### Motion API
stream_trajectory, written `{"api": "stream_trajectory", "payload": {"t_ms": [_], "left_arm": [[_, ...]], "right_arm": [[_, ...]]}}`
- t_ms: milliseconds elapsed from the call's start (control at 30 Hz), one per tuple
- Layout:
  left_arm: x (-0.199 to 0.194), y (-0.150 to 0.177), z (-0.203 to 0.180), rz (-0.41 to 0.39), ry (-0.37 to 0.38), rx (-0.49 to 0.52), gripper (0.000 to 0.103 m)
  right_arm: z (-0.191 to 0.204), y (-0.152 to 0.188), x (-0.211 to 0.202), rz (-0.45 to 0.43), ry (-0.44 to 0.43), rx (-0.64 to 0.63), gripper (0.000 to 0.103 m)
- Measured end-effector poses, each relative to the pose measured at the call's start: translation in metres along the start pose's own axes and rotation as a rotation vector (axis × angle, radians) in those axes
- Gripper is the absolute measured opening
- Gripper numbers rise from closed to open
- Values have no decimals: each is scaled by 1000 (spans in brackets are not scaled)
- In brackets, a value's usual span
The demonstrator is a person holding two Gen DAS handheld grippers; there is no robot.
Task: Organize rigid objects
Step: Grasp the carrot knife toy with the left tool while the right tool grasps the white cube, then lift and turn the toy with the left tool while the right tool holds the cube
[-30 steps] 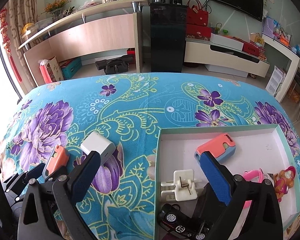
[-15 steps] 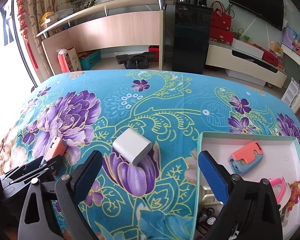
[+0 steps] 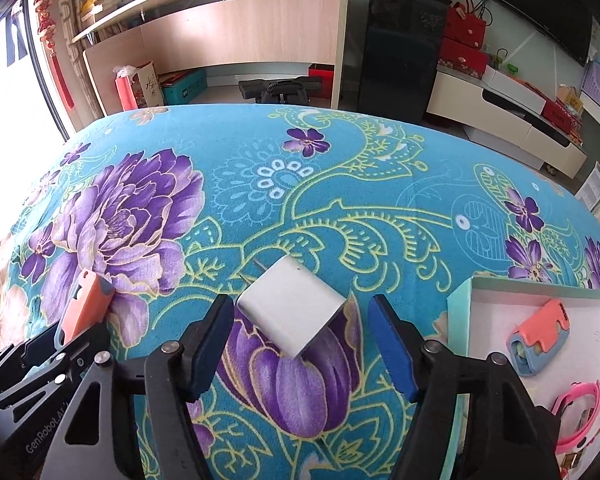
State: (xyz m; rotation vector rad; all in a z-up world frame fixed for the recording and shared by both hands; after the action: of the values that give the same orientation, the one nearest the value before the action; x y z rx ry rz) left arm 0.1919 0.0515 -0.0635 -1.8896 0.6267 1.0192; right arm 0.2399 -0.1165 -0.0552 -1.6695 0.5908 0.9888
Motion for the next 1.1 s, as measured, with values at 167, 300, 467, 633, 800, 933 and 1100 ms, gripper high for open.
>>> {"api": "stream_trajectory", "payload": {"t_ms": [167,300,467,633,800,933,1100], "left_arm": [[1,0,-1,-7,-18,24,50],[2,1,-2,-13,-25,34,50],[4,2,-6,-25,-52,57,51],[5,2,-6,-29,-51,56,50],[1,0,-3,-30,-25,34,49],[-6,0,-4,-36,-16,36,48],[-21,-2,-8,-71,9,42,47]], "right_arm": [[2,-5,11,22,-1,-6,64],[4,-3,16,36,8,-15,61],[6,-3,17,39,13,-20,61],[6,-1,20,42,7,-12,60],[7,1,14,35,5,-9,60],[7,8,-5,7,4,-6,60],[3,16,-35,-39,16,5,60]]}}
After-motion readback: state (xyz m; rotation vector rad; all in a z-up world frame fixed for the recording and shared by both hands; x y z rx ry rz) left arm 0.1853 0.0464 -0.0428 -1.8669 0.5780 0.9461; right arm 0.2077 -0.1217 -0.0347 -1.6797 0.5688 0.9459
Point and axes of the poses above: each gripper's, at about its wrist camera, not at the fingertips, and x roughly the way its jaws point, z to its left, y to its underside, the point moved 4 cm from there along x, roughly the way its jaws point, and after that the axes turned 13 degrees about -x, right-handed, at the moved point
